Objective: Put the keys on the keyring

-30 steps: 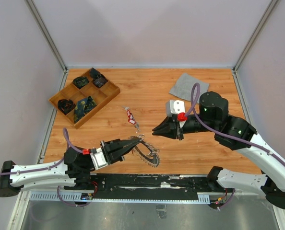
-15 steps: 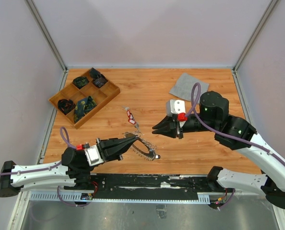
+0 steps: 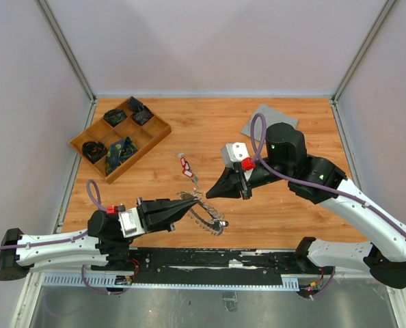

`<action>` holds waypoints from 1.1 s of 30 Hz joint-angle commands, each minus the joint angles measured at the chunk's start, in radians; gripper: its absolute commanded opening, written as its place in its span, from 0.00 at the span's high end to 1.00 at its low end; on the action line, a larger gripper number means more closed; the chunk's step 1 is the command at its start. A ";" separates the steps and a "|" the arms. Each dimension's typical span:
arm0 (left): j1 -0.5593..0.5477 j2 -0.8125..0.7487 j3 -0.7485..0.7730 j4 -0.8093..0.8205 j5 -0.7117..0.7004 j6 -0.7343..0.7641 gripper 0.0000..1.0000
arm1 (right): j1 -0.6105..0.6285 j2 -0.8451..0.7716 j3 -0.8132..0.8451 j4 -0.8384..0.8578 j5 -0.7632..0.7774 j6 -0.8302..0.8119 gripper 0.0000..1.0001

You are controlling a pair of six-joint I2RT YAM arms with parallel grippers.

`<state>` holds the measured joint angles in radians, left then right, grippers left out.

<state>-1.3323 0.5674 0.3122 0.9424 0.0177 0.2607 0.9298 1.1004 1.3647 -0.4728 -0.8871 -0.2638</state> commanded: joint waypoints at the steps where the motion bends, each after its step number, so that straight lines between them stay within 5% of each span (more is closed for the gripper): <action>1: -0.007 -0.011 0.003 0.067 0.005 -0.003 0.99 | 0.012 -0.006 0.034 0.021 -0.067 -0.011 0.97; 10: -0.007 -0.002 0.008 0.062 0.014 -0.008 0.99 | 0.012 -0.045 0.005 0.144 -0.069 0.032 0.90; 33: -0.009 0.005 0.021 0.030 0.017 0.007 0.99 | 0.035 0.027 0.017 0.119 -0.125 0.048 0.79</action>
<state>-1.3323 0.5755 0.3122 0.9363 0.0395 0.2607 0.9432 1.1191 1.3655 -0.3630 -0.9794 -0.2241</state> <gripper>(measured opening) 0.009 0.213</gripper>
